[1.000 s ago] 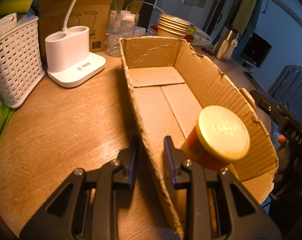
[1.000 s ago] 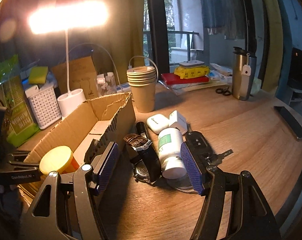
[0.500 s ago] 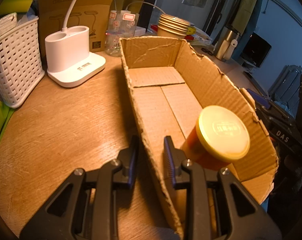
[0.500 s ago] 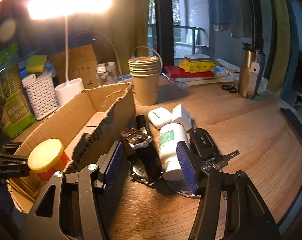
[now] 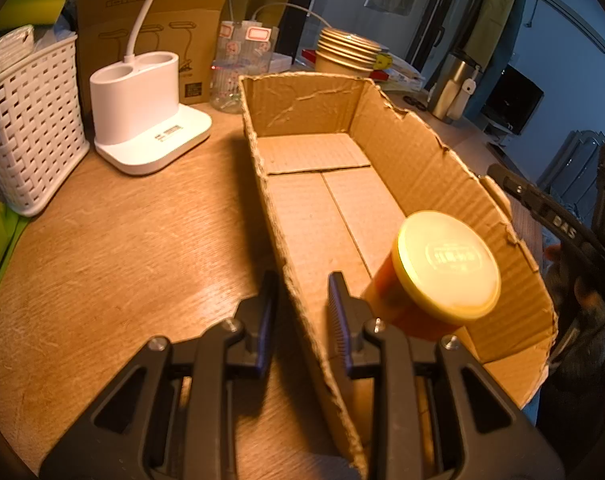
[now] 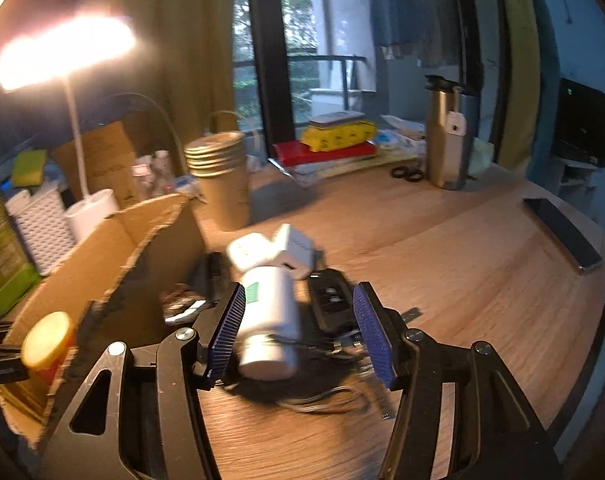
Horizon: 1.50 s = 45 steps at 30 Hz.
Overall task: Organize rigid objects
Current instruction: 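Move the right tool back to the black key fob and grasp it, then lift the key fob into the box beside the jar and open the right tool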
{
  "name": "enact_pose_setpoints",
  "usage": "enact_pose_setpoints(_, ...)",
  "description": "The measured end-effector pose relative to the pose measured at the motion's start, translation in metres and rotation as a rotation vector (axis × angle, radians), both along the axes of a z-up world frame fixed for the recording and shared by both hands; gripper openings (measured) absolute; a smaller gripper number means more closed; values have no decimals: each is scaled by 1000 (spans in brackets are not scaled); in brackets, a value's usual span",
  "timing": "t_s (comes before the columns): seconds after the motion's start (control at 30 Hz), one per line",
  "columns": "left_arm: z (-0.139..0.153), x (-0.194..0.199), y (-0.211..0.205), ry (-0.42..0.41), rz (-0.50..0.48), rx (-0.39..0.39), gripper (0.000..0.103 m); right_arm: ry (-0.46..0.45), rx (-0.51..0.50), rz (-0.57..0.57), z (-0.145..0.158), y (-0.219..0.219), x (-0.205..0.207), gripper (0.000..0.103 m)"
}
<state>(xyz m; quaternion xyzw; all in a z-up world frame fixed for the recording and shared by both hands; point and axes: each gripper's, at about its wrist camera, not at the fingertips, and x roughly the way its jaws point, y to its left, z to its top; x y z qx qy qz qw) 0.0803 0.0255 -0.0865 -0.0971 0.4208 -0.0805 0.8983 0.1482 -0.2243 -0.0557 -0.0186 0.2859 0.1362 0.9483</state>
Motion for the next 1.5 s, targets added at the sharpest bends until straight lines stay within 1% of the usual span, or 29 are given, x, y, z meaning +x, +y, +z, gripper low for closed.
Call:
enact_pose_setpoints(0.23,0,0,0,0,0,0,27,127,16,-31,-14,-14,25,60)
enact_pose_setpoints(0.37,0,0,0,0,0,0,27,180,-25,-44,-19,-11,36,60)
enact_pose_setpoints(0.67,0,0,-1,0,-3,0,27,241,-195,-17,-31,10,56,60)
enact_pose_setpoints(0.83,0,-1,-2,-1,-3,-1,27,272,-201,10,-36,11,68,60)
enact_pose_setpoints(0.9,0,-1,-1,-1,-3,-1,27,292,-182,31,-37,9,72,60)
enact_pose_setpoints(0.93,0,-1,-1,-1,-3,-1,27,290,-180,32,-36,8,73,60)
enact_pose_setpoints(1.0,0,-1,-1,-1,-3,-1,27,283,-173,35,-35,7,72,40)
enact_pose_setpoints(1.27,0,-1,-1,-1,-3,-1,27,233,-180,28,-27,7,60,38)
enact_pose_setpoints(1.5,0,-1,-1,-1,-3,-1,27,192,-146,29,-14,3,49,38)
